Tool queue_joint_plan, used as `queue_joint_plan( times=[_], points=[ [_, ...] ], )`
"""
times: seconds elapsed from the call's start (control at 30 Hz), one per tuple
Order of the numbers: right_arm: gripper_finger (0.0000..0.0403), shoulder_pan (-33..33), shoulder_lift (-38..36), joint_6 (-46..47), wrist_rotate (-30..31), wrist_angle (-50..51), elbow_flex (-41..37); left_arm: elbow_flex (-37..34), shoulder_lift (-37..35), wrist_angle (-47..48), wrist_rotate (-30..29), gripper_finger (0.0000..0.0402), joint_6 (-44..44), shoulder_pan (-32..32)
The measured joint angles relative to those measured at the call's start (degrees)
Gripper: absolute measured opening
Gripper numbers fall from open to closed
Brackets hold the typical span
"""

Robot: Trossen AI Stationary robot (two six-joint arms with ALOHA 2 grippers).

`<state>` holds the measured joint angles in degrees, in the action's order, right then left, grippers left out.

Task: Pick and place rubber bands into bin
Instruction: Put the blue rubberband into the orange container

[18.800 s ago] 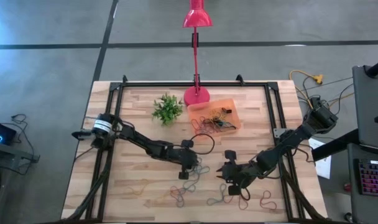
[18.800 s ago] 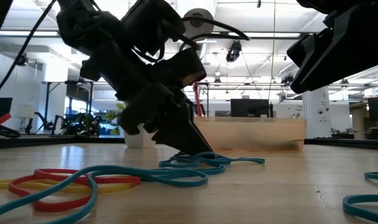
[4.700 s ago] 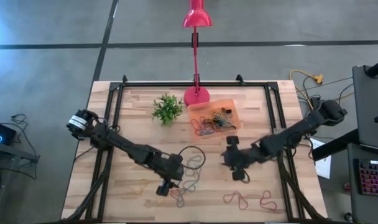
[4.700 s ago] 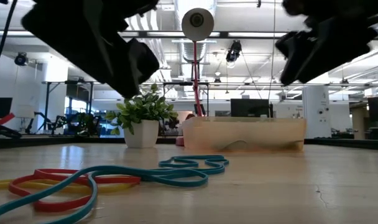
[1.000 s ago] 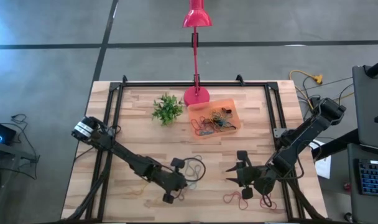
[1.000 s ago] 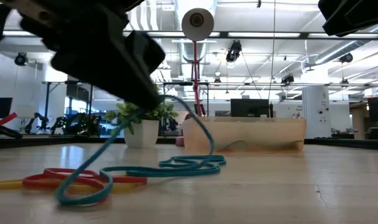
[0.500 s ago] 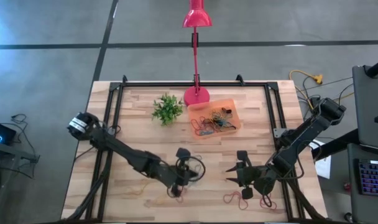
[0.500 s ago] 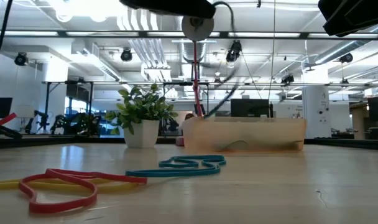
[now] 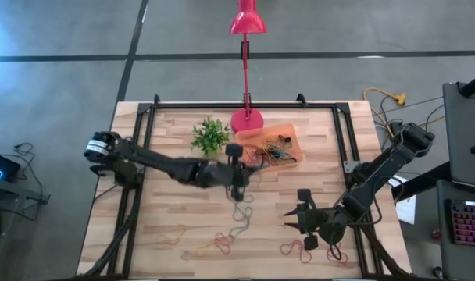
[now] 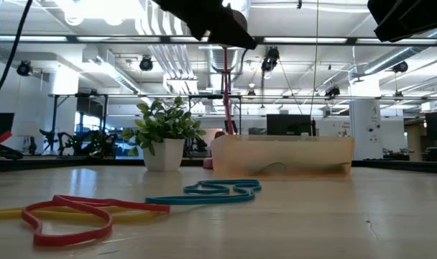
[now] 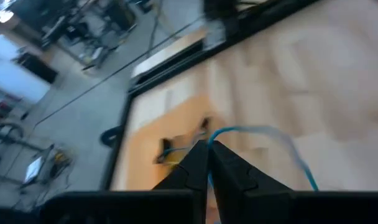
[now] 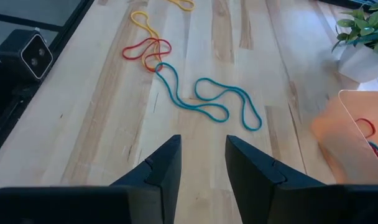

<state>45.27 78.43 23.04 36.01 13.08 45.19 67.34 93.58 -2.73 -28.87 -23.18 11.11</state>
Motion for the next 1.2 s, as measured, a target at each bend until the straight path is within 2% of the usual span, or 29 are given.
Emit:
queue_joint_plan(
  times=[0.23, 0.33, 0.53, 1.03, 1.2],
  points=[
    [0.0104, -0.02, 0.02, -0.76, 0.01, 0.17, 0.00, 1.19, 0.02, -1.99, 5.12, 0.0000, -0.10, -9.56],
    [0.0101, -0.02, 0.02, -0.87, 0.02, 0.22, 0.00, 0.98, 0.02, -3.41, 9.06, 0.0000, 0.19, -13.11],
    [0.0095, -0.02, 0.02, -1.69, 0.02, 0.40, 0.00, 0.66, 0.42, -3.37, 13.73, 0.0000, 1.83, -17.57],
    [0.0088, -0.02, 0.02, -3.55, 0.08, 0.39, -0.44, 0.12, 5.89, -3.43, 15.22, 0.0000, 1.83, -19.03],
    [0.0081, -0.02, 0.02, -3.77, 0.08, 0.30, -0.44, -0.04, 8.01, -6.29, 15.12, 0.0000, 1.81, -19.05]
  ],
)
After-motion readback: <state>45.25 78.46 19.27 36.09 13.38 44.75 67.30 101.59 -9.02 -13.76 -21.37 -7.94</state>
